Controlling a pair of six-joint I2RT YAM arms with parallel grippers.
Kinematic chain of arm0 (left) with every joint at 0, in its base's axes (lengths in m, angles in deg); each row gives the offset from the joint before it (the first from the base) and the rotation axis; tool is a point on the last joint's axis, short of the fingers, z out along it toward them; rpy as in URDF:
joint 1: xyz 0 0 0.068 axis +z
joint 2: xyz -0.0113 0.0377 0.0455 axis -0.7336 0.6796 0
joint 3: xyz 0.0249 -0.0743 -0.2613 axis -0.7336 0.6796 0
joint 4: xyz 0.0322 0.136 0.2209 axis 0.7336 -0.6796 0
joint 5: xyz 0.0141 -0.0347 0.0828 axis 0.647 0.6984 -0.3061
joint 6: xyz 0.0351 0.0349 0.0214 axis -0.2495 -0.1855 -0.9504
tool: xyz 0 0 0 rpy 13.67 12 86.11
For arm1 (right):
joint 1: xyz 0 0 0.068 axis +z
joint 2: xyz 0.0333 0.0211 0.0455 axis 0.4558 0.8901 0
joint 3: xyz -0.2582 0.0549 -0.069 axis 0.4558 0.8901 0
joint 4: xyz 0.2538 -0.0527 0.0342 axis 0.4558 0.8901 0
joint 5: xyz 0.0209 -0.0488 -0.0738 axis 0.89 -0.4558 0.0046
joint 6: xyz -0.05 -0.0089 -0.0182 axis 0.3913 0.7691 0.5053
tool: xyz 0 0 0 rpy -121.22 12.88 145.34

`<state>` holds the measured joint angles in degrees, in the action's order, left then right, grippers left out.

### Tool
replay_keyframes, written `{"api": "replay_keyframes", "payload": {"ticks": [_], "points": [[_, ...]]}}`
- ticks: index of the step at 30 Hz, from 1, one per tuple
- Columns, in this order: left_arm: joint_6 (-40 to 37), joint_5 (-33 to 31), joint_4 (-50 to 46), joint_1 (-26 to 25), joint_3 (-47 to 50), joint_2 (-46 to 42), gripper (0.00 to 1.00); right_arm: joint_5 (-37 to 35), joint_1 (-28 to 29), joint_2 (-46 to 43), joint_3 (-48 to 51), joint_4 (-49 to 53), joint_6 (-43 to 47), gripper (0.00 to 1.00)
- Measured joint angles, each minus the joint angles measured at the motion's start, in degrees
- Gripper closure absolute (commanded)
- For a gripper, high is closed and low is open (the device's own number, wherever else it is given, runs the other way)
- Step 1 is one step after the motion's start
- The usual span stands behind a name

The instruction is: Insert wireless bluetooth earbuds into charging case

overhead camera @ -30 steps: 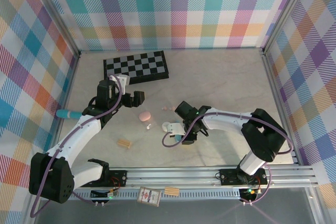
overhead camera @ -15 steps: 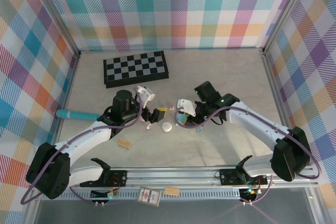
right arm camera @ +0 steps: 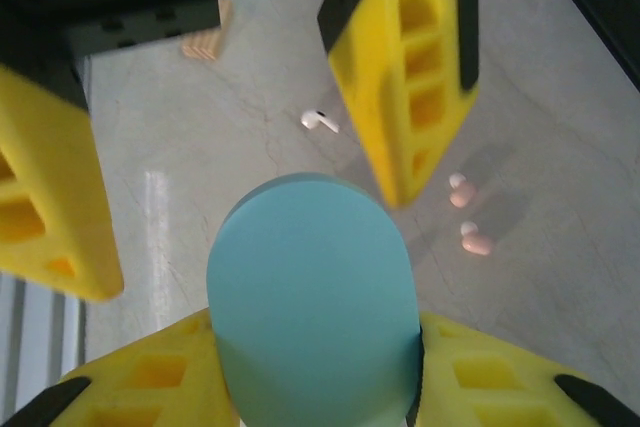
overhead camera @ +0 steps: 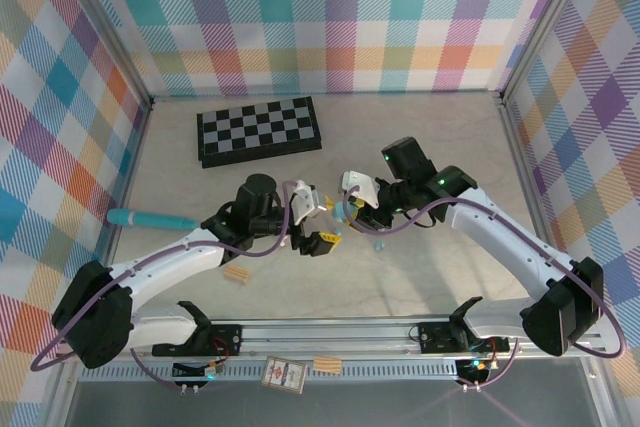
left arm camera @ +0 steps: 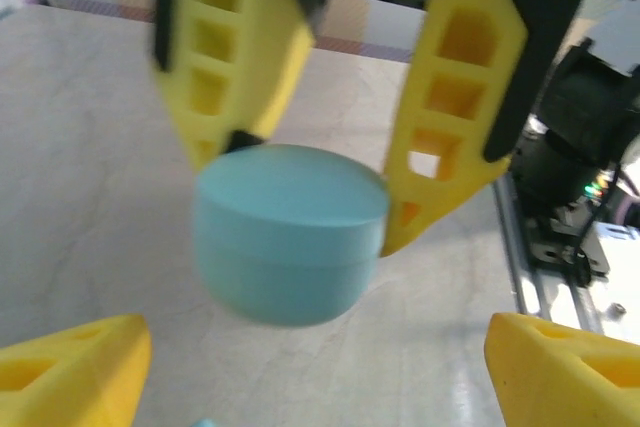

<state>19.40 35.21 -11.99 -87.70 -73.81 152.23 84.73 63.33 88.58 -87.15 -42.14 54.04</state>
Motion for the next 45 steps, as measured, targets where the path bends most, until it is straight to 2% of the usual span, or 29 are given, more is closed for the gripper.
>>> {"api": "replay_keyframes", "payload": {"ticks": [3, 13, 22, 24, 28, 32, 45], "points": [[0.1, 1.6, -0.5, -0.3, -0.5, 0.9, 0.19, 1.6, -0.3, 0.0, 0.0, 0.1, 0.0, 0.68], [-0.4, 5.1, -0.7, -0.3, -1.3, 1.0, 0.41, 4.4, -0.3, 0.0, -0.2, 3.2, 0.5, 0.68], [0.1, 5.6, -0.8, -0.3, -2.2, 1.0, 0.51, 4.6, -0.3, 0.0, -0.2, 4.3, 0.7, 0.68], [0.2, 5.6, -0.9, -0.3, -2.2, 1.0, 0.55, 4.6, -0.3, 0.0, -0.2, 4.5, 1.0, 0.69], [0.4, 5.7, -1.1, -0.3, -2.3, 1.0, 0.56, 4.9, -0.3, 0.0, -0.2, 4.8, 1.4, 0.69], [0.5, 5.9, -1.7, -0.3, -2.6, 1.0, 0.52, 5.0, -0.3, 0.0, -0.2, 4.8, 1.6, 0.69], [0.5, 6.9, -2.6, -0.5, -4.0, 1.6, 0.52, 5.7, -0.3, 0.0, -0.2, 4.8, 1.6, 0.69]]}}
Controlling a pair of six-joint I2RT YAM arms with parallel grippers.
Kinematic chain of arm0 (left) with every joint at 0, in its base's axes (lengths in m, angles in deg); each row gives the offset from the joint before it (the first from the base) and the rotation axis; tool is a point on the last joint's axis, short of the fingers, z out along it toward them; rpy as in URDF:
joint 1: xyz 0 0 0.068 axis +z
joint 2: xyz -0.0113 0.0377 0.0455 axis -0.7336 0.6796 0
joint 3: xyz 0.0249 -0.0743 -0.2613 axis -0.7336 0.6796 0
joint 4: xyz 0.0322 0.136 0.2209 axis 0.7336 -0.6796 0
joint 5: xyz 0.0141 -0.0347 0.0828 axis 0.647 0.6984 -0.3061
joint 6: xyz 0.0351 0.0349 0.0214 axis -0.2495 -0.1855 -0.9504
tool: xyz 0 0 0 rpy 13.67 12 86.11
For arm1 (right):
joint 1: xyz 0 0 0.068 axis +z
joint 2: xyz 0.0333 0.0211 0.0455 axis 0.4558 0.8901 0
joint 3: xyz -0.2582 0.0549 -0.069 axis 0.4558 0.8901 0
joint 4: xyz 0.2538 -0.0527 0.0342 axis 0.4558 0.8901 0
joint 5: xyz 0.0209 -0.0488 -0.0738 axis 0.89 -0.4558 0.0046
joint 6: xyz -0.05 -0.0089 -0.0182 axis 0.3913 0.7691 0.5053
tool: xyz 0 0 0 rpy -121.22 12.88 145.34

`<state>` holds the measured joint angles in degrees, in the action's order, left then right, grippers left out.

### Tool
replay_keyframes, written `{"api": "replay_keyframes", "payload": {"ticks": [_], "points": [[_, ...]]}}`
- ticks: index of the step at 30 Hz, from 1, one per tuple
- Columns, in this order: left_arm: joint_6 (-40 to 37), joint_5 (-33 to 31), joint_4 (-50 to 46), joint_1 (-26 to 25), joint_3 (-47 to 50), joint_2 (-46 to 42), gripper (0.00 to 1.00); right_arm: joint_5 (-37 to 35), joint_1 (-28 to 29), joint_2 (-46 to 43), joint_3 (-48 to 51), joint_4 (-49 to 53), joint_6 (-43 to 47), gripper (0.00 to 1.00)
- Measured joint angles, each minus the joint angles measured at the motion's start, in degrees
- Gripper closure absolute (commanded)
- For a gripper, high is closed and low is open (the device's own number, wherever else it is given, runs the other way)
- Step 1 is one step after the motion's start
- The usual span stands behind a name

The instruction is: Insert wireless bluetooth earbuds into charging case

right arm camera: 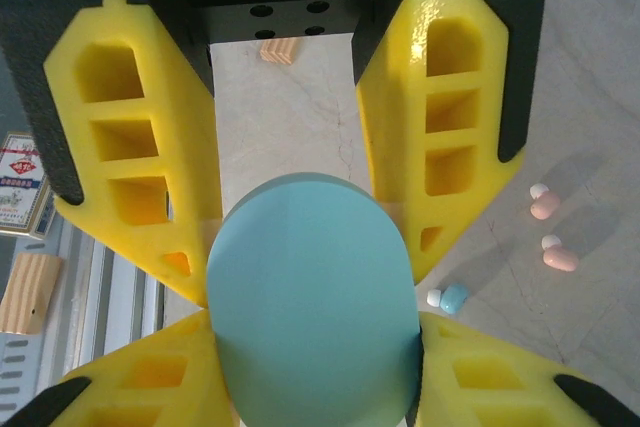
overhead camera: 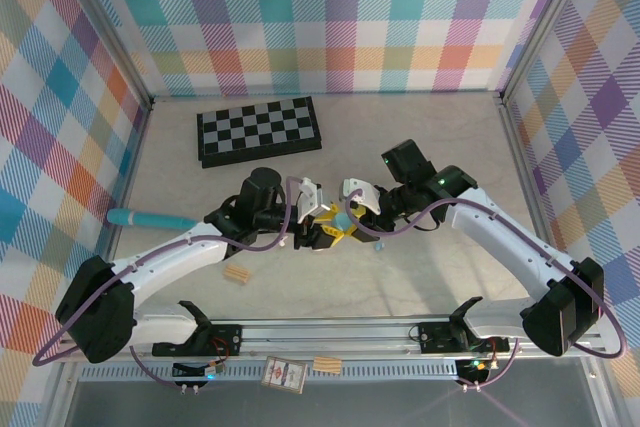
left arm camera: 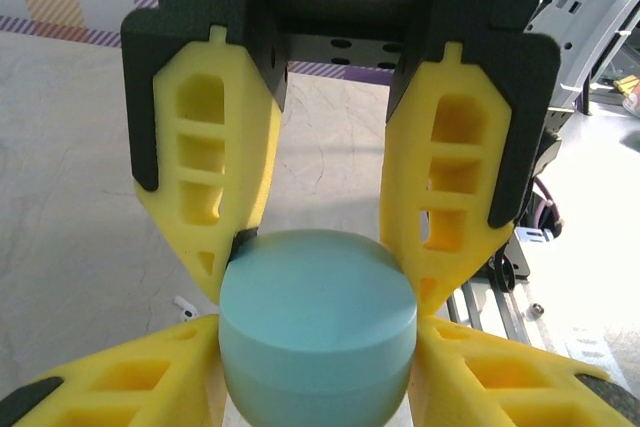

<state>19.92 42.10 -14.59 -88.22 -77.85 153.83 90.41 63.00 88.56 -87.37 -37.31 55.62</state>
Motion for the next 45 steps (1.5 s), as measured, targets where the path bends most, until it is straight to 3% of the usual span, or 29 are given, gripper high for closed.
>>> {"api": "replay_keyframes", "payload": {"ticks": [9, 15, 21, 45], "points": [[-0.4, 0.3, -0.2, 0.0, -0.4, 0.7, 0.62, 0.0, -0.2, 0.0, 0.0, 0.5, 0.0, 0.69], [-0.9, 0.2, -0.2, -0.1, -0.6, 0.7, 0.68, 0.0, -0.7, -0.5, 0.2, 0.4, -0.3, 0.5], [-0.8, 0.2, 1.2, -0.2, -0.6, 0.6, 0.69, 1.7, -3.5, -3.4, 1.8, -1.2, -0.2, 0.43], [4.0, 1.1, 8.3, -0.1, -0.1, -0.5, 0.7, 7.1, -7.0, -8.3, 4.0, -7.0, -5.5, 0.44]]}}
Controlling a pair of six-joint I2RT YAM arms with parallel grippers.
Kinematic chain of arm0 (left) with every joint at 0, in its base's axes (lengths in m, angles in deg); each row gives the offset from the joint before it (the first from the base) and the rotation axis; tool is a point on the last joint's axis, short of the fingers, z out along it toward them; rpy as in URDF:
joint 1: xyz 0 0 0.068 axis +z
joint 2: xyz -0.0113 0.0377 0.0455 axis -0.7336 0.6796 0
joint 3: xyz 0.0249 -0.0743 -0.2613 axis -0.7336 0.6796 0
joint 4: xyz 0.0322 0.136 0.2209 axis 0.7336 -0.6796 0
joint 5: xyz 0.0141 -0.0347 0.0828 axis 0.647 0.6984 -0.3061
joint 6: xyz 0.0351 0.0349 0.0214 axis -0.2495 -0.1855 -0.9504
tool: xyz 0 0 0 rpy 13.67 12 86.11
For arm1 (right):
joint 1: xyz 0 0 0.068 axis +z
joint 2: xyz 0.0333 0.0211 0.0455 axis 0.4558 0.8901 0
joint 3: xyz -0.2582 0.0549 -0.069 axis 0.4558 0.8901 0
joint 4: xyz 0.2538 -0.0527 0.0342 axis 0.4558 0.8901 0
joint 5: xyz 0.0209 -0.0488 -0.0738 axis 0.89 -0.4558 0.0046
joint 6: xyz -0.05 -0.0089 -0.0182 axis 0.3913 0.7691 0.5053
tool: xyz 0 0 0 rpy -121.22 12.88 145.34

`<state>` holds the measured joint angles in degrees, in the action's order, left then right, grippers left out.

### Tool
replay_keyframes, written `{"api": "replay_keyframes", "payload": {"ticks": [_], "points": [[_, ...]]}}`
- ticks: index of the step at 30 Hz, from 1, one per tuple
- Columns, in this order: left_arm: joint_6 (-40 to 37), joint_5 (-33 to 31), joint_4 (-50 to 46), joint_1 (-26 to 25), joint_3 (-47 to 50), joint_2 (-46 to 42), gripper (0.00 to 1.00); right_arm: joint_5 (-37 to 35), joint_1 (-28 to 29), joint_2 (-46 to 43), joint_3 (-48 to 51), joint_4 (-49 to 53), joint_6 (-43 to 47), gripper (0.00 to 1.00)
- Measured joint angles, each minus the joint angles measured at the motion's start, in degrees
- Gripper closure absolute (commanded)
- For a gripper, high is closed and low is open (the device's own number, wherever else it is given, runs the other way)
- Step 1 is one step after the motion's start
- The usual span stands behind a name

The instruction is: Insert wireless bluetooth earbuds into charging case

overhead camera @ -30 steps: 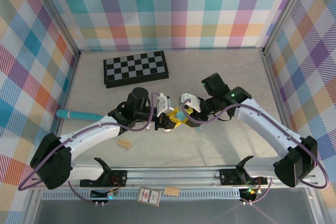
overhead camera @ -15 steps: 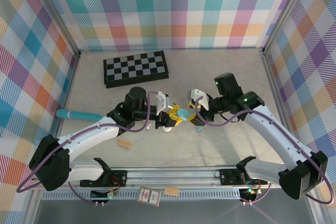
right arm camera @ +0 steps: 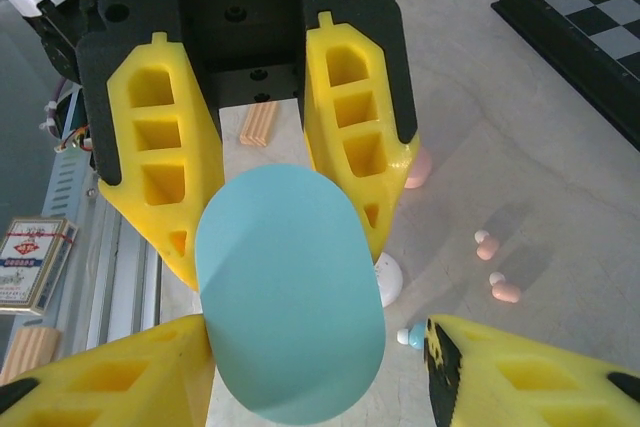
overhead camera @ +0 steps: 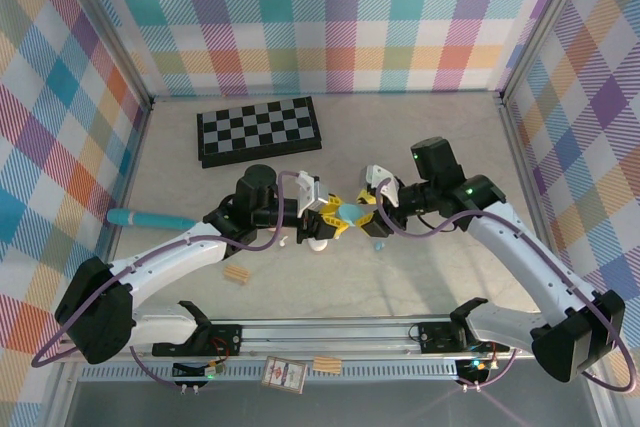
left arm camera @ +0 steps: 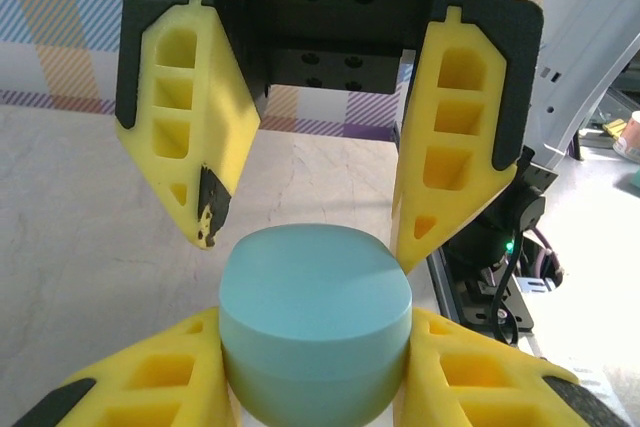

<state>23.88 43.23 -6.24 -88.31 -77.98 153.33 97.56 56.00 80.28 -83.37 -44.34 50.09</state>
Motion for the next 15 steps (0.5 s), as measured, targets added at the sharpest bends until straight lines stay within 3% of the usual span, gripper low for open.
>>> {"api": "replay_keyframes", "payload": {"ticks": [15], "points": [[1.1, 0.5, 1.4, 0.0, 0.0, 0.3, 0.7, -0.1, -1.4, -2.8, 0.3, -2.1, -2.1, 0.43]]}}
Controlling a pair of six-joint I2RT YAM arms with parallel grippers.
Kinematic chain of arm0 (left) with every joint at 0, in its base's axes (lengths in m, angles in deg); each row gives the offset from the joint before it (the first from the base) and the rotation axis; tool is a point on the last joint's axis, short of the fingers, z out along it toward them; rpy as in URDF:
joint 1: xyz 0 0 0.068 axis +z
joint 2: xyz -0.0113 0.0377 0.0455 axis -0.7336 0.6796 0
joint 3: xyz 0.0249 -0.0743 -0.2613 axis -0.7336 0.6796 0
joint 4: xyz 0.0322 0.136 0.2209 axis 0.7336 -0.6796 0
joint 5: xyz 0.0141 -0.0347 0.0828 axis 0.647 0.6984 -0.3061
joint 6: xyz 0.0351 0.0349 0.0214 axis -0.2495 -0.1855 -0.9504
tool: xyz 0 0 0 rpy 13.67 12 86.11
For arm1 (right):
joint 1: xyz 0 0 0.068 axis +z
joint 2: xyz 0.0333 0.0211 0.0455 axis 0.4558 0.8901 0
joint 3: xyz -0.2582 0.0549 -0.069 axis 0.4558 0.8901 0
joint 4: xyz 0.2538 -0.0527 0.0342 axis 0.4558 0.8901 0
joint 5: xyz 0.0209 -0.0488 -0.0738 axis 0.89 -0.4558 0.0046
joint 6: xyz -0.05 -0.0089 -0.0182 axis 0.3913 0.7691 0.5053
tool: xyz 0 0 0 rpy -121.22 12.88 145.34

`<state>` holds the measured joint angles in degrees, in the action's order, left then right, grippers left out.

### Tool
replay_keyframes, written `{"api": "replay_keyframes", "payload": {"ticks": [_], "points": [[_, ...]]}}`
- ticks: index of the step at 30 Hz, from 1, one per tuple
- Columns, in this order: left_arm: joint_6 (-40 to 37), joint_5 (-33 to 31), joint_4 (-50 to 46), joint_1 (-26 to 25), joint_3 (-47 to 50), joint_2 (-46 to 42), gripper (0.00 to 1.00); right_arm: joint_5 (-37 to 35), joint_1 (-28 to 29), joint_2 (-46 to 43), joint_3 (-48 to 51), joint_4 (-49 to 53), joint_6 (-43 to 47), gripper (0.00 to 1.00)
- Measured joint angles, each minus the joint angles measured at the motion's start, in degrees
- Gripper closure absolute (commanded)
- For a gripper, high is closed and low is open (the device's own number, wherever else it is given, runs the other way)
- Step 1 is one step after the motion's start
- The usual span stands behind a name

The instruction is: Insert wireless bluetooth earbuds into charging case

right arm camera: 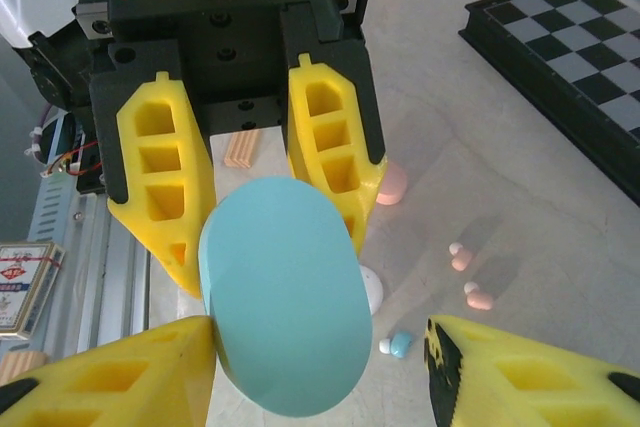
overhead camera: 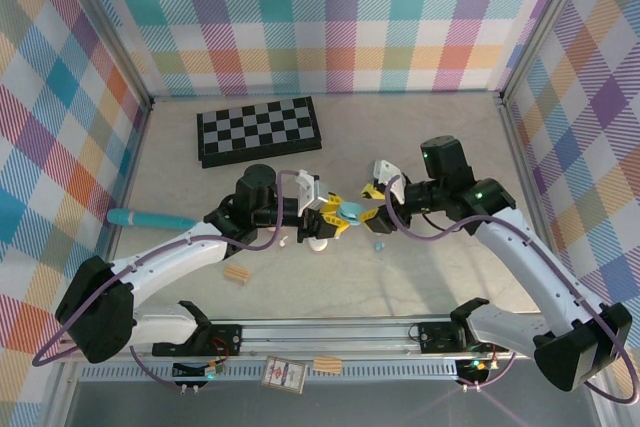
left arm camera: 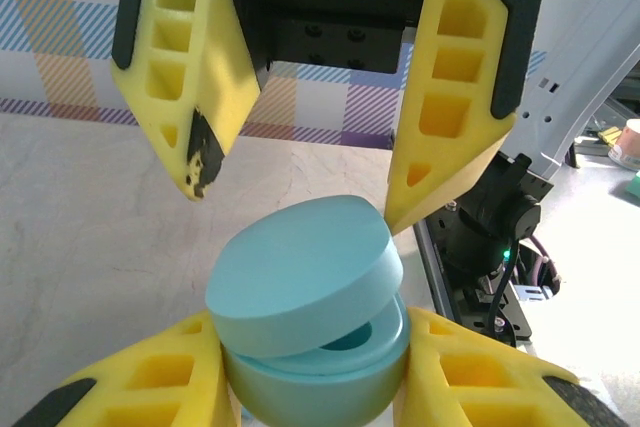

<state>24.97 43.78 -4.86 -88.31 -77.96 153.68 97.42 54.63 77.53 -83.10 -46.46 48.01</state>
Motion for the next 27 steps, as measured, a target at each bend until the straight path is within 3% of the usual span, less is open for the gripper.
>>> {"api": "replay_keyframes", "payload": {"ticks": [13, 27], "points": [[3.5, 0.0, 1.5, 0.2, 0.0, 1.8, 0.7, -1.2, -0.3, -1.8, 2.9, -5.5, 0.2, 0.47], [5.4, 3.3, 2.9, 0.0, -0.3, 2.7, 0.71, -8.4, -0.3, -3.7, 4.9, -12.9, 1.3, 0.47]]}}
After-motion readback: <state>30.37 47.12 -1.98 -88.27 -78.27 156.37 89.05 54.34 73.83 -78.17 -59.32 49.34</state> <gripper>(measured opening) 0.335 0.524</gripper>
